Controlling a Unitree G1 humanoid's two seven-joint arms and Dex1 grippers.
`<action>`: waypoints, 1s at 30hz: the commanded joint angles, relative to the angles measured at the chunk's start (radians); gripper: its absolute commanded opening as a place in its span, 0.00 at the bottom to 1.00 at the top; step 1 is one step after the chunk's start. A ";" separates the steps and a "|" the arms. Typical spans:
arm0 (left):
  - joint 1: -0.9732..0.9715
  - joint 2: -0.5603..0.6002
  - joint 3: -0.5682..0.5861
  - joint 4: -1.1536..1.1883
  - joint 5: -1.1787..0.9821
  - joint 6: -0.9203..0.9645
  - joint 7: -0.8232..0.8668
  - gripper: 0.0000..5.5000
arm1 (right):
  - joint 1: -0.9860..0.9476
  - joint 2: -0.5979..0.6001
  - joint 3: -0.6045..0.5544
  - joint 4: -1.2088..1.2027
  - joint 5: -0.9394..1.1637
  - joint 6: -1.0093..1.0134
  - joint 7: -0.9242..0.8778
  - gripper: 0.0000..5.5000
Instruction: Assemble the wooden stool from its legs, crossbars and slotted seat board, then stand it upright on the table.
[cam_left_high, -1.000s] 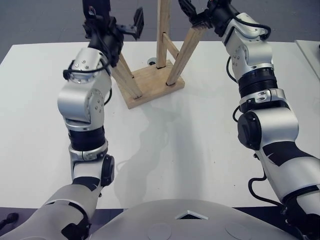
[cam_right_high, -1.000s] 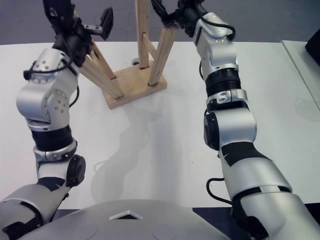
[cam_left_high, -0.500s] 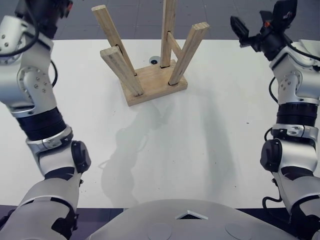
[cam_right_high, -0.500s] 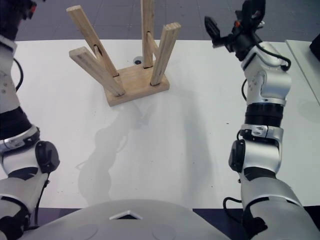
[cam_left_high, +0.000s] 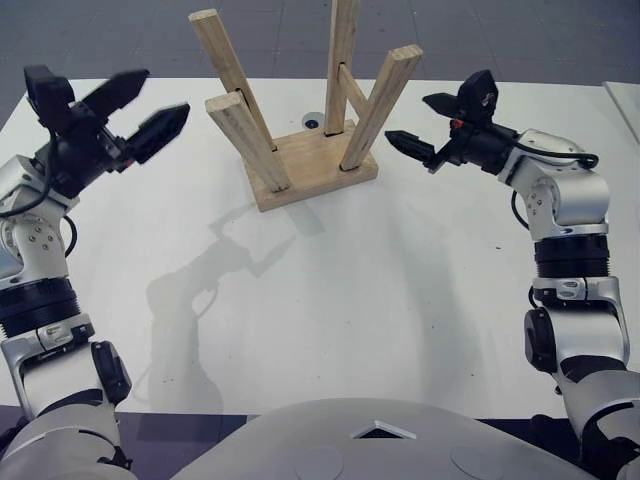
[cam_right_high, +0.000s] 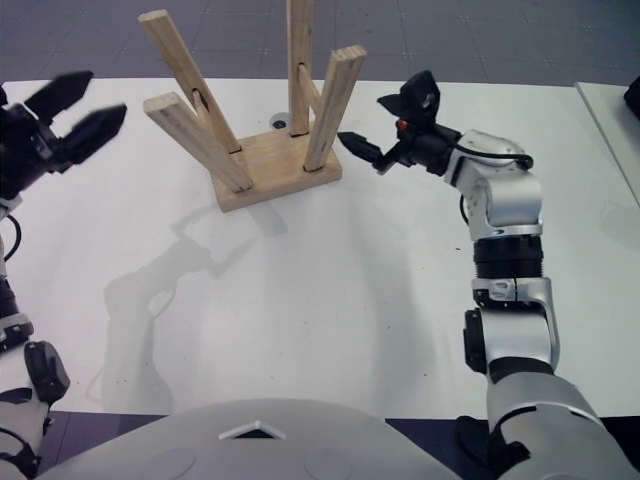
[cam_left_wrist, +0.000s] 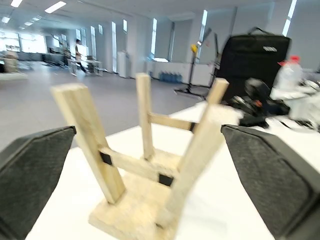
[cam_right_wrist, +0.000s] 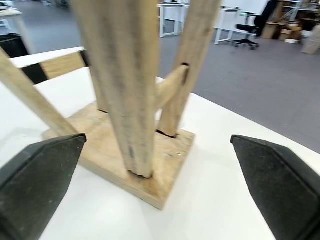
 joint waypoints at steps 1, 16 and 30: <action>0.009 -0.045 -0.115 -0.029 0.039 -0.021 -0.020 0.98 | -0.091 0.041 0.024 0.126 -0.014 -0.107 0.071 0.97; -0.102 -0.133 -0.329 0.332 0.229 -0.229 -0.058 0.98 | -0.133 0.075 0.074 0.239 -0.056 -0.230 0.231 0.97; -0.290 -0.169 -0.303 0.759 0.321 -0.412 -0.052 0.98 | -0.135 0.079 0.072 0.122 -0.019 -0.175 0.283 0.97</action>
